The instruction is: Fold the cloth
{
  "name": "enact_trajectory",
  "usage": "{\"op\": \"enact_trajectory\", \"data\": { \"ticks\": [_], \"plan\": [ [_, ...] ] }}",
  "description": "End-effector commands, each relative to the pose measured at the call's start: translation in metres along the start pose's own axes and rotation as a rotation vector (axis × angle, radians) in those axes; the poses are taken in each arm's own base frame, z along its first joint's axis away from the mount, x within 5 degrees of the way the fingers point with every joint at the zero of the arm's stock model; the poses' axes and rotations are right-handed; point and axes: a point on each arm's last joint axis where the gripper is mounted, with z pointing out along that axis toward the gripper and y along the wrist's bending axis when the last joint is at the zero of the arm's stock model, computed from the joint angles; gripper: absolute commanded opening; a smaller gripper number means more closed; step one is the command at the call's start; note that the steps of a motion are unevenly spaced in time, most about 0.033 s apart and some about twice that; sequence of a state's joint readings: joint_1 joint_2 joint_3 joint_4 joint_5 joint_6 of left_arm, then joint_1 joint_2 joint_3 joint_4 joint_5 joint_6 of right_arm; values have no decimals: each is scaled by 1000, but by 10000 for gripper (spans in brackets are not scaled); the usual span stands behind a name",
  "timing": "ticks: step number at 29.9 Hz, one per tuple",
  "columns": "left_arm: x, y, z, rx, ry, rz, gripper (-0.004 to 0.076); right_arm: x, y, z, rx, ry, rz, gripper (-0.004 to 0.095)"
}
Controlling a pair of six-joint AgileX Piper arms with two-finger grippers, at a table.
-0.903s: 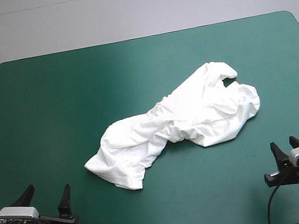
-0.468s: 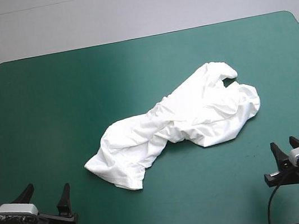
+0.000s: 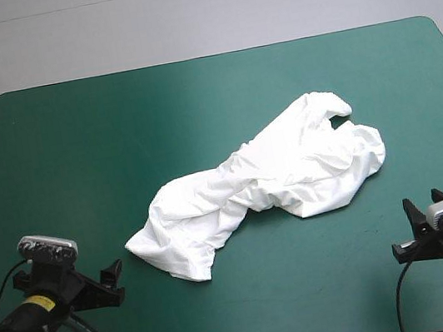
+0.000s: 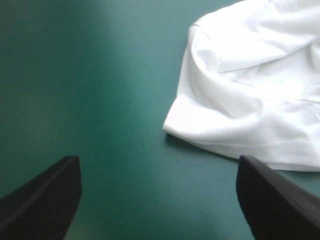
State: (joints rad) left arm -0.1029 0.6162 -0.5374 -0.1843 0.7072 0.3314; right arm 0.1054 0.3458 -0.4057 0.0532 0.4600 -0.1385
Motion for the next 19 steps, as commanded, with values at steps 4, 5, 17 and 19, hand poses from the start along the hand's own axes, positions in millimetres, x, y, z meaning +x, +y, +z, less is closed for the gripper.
{"op": "enact_trajectory", "data": {
  "ticks": [4,5,17,19],
  "plan": [
    [-28,4,41,82,97,-68,613,-30,-4,19,7,-6,-6,469],
    [-28,5,48,83,114,-70,613,-32,-4,23,6,4,-5,469],
    [-25,0,119,159,221,-91,557,-50,-6,47,-3,36,18,469],
    [-25,-6,125,170,223,-73,515,-52,-6,50,-3,40,18,469]
  ]
}}
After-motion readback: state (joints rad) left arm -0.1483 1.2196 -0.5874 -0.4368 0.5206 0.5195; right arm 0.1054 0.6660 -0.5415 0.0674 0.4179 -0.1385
